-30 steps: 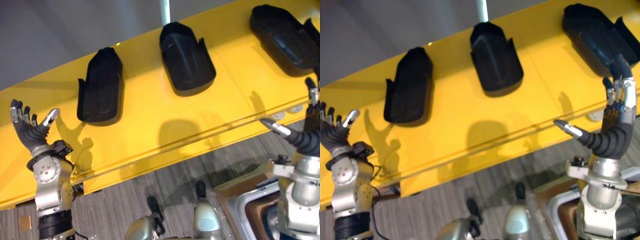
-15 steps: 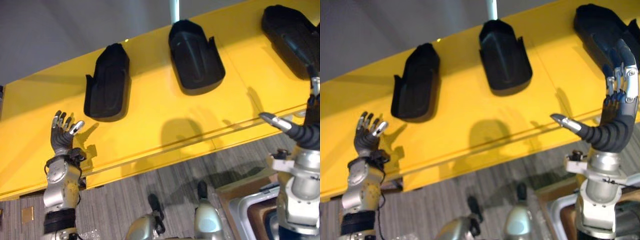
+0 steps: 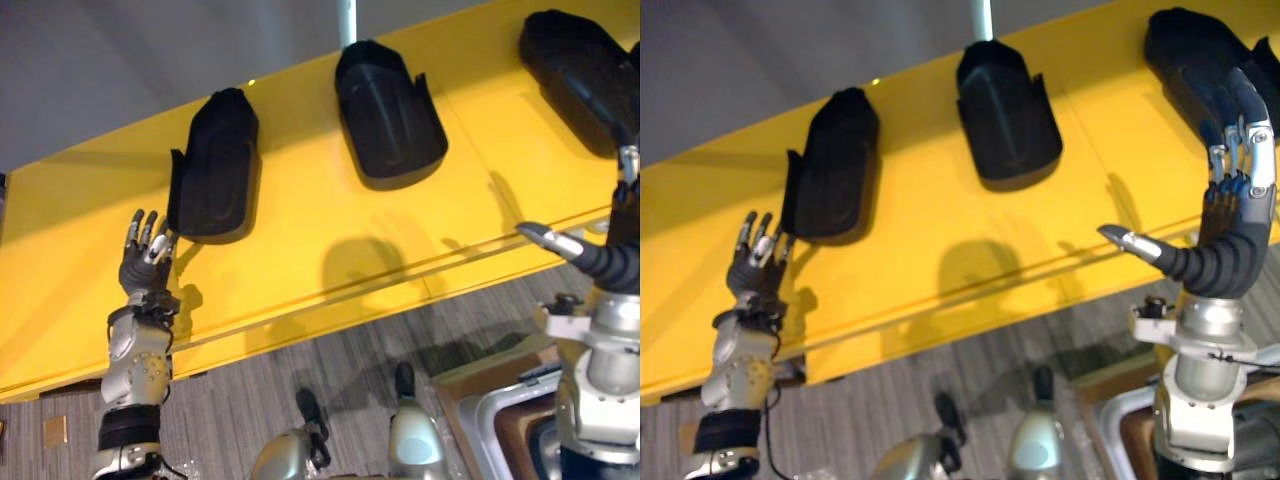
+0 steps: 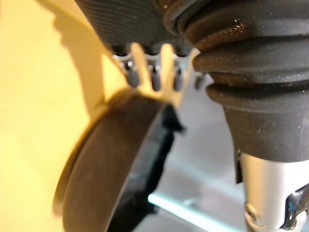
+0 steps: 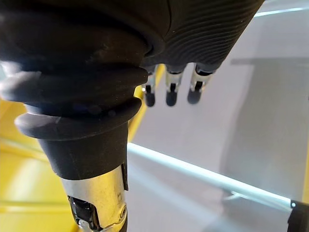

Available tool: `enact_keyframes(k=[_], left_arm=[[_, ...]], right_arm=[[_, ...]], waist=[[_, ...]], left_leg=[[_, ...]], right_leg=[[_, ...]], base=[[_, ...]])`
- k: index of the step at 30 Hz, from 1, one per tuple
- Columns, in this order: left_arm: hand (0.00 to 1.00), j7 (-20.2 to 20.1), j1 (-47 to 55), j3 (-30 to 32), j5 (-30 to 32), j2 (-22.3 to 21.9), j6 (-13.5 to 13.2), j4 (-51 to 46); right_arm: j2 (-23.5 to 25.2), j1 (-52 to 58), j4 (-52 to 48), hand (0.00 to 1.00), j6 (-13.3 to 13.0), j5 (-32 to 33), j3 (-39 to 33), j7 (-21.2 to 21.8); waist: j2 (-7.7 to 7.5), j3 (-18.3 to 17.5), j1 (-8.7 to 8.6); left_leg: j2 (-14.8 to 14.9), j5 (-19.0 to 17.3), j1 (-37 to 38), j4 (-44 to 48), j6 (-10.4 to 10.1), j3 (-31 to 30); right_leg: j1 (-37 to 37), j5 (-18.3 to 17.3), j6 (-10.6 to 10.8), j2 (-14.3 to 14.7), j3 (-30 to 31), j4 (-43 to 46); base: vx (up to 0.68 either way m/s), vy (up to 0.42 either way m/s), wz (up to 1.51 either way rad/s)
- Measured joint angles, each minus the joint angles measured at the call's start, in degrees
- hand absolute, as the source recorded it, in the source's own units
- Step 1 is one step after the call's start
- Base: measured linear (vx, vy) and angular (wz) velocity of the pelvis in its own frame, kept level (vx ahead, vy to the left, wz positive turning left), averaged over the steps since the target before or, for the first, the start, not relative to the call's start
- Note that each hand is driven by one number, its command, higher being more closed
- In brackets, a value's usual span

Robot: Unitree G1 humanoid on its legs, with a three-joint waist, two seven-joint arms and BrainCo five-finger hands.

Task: Walk over and take plastic housings, then place them on the shelf

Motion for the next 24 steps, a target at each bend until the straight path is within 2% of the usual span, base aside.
enact_keyframes(k=[4, 10, 13, 17, 22, 24], left_arm=[[0.00, -2.0, 0.3, -0.9, -2.3, 0.0, 0.2, 0.0], [0.00, -6.0, 2.3, -5.3, -3.9, -0.1, 2.3, -2.4], [0.00, -6.5, 2.3, -5.6, -3.9, -0.1, 3.0, -2.5], [0.00, -6.6, 2.3, -6.6, -3.8, -0.1, 3.2, -2.3], [0.00, -6.2, 2.4, -6.9, -3.8, -0.1, 2.9, -2.5], [0.00, -4.9, 2.5, -6.9, -3.7, -0.2, 2.0, -2.5]], right_arm=[[0.0, -0.2, 0.1, 0.00, -0.2, 0.0, 0.2, 0.1], [0.0, 0.0, 1.8, 0.00, -0.2, 0.0, 0.5, 1.1], [0.0, 0.3, 1.8, 0.00, -0.2, 0.0, 0.6, 1.2], [0.0, 1.1, 1.8, 0.00, -0.2, 0.0, 0.6, 1.2], [0.0, 1.3, 1.8, 0.00, -0.2, 0.0, 1.2, 1.2], [0.0, 1.4, 1.8, 0.00, -0.2, 0.0, 1.5, 1.3]], waist=[[-0.04, 0.0, -0.09], [-0.20, -0.1, -0.51], [-0.23, -0.1, -1.30], [-0.31, -0.2, -1.50], [-1.13, -0.8, -1.51], [-1.45, -0.9, -1.51]], left_leg=[[0.0, 0.0, 0.1, 0.0, 0.0, 0.3], [0.0, 0.0, 1.3, -0.6, 0.0, 1.3], [0.0, 0.0, 1.4, -0.6, 0.0, 1.3], [0.1, 0.0, 2.1, -0.8, 0.0, 1.4], [0.2, 0.0, 2.0, -0.8, -0.1, 1.4], [0.1, 0.0, 2.0, -0.8, -0.1, 1.3]], right_leg=[[0.0, 0.1, 0.1, 0.0, 0.2, 0.0], [0.3, 0.1, 0.2, 0.0, 1.2, 0.0], [0.4, 0.2, 0.3, 0.0, 1.2, 0.0], [1.3, 0.2, 0.3, 0.0, 1.1, -0.4], [1.3, 0.3, 0.4, 0.0, 1.1, -0.8], [1.3, 0.3, 0.4, 0.0, 1.1, -0.8]], base=[[0.00, 0.000, -0.01], [0.00, -0.004, -0.09], [0.00, 0.000, 0.00], [0.00, 0.000, 0.00], [0.00, 0.000, 0.00], [0.00, 0.000, 0.00]])
